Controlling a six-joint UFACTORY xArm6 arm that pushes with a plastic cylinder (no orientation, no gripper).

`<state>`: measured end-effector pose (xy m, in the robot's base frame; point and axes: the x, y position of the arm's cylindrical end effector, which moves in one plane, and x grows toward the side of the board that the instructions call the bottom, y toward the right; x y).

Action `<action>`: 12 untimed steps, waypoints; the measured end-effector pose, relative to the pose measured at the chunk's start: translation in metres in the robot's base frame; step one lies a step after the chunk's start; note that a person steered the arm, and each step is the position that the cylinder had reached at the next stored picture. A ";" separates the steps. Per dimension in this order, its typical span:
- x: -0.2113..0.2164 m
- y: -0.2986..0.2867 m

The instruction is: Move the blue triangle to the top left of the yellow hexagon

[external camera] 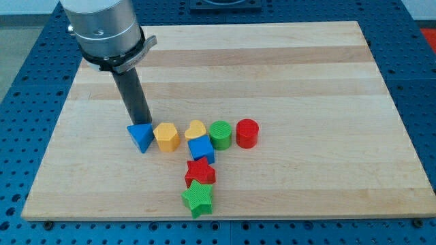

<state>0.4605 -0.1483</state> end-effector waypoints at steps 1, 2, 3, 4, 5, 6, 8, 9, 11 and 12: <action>0.000 -0.037; 0.000 -0.058; 0.000 -0.058; 0.000 -0.073; 0.005 -0.084; 0.021 -0.085; 0.031 -0.084; 0.054 -0.082; 0.092 -0.082; 0.124 -0.082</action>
<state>0.5843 -0.2306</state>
